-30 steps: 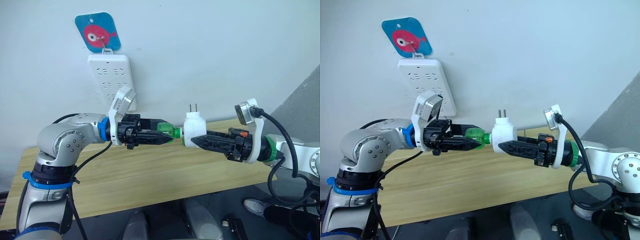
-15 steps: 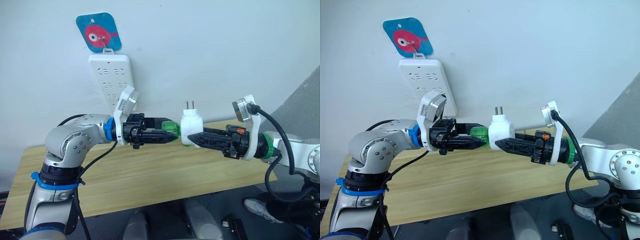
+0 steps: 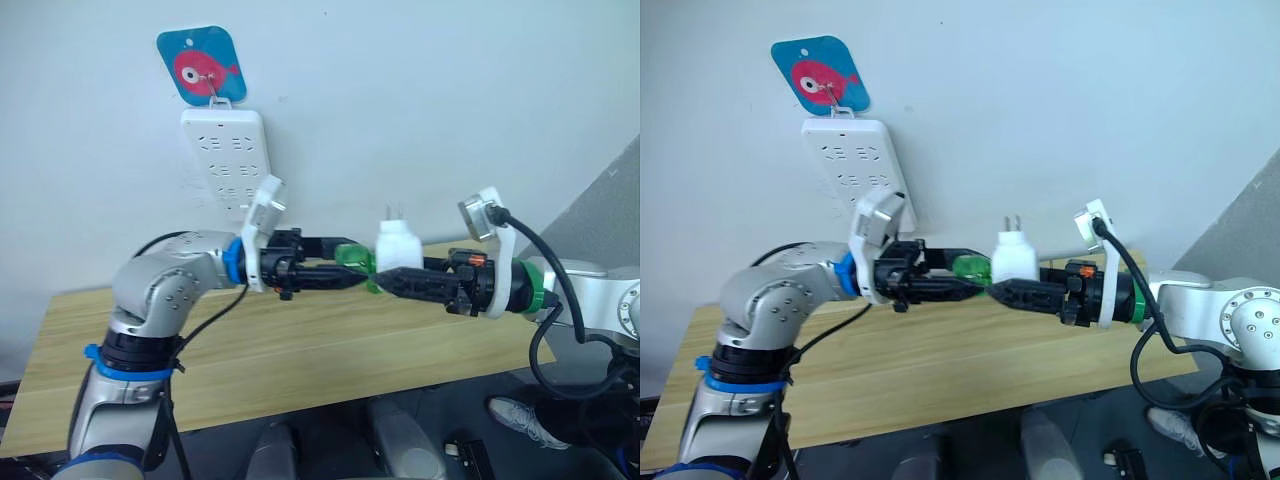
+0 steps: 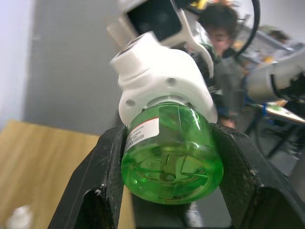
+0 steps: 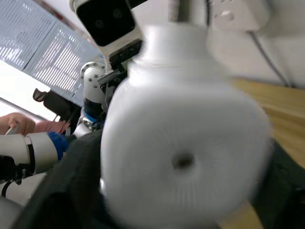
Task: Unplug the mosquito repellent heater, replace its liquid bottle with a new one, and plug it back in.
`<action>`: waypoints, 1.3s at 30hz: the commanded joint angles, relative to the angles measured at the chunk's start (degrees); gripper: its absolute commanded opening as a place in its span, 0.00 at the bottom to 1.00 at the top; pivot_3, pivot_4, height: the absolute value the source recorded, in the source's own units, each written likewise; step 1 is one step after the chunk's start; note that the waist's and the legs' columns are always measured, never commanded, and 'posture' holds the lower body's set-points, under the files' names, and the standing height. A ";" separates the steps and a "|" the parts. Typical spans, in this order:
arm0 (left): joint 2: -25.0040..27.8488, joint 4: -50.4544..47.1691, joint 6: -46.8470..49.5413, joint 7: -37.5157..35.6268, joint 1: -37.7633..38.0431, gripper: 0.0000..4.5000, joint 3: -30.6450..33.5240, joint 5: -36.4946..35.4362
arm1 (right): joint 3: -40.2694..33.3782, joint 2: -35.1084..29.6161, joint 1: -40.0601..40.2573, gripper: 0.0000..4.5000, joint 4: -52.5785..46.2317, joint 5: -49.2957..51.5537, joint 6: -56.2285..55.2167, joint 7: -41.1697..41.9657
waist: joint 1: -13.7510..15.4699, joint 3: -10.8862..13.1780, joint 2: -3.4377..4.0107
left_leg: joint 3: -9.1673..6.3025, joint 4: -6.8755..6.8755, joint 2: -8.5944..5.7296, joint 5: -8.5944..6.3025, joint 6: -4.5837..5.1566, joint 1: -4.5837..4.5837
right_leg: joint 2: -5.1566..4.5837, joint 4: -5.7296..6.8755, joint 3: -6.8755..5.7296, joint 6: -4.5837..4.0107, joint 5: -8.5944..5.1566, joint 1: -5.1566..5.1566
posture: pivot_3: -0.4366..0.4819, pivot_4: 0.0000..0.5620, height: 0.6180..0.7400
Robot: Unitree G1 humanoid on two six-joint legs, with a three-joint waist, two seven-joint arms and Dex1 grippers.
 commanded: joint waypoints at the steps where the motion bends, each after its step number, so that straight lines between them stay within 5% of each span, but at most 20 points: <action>1: -0.39 -0.92 -1.72 1.06 -0.34 0.51 1.25 0.06 | -1.20 -1.59 -0.83 1.00 -1.51 2.32 -0.13 0.42 | 0.01 -0.05 0.00 | 0.00 0.01 0.00 0.00 0.00 0.01 | 0.00 0.00 0.00 0.00 0.00 0.00 | 0.24 0.25 0.97; 24: -5.72 2.06 -0.90 8.97 1.38 0.51 5.19 -3.14 | -3.17 -11.61 0.96 1.00 -3.63 4.33 3.78 8.83 | 0.04 -0.90 0.00 | 0.01 0.08 0.00 -0.01 0.01 0.02 | 0.01 -0.02 -0.02 0.09 -0.05 0.09 | 0.23 0.21 0.97; 33: -4.77 3.60 2.70 8.80 0.27 0.51 6.83 -6.25 | -14.69 -14.59 11.55 1.00 -14.35 -15.49 1.43 20.26 | 0.36 -1.08 -0.03 | -0.01 0.09 0.00 -0.01 0.00 0.02 | 0.02 -0.03 -0.05 0.11 -0.07 0.10 | 0.22 0.21 0.97; 39: -0.34 4.88 5.77 2.84 -0.33 0.51 5.87 -7.70 | -15.75 -15.07 15.89 0.64 -9.70 -32.72 -3.33 26.31 | 0.37 -1.15 -0.03 | 0.05 0.12 -0.01 -0.01 0.00 0.09 | 0.02 -0.03 -0.01 0.12 -0.07 0.14 | 0.21 0.21 0.97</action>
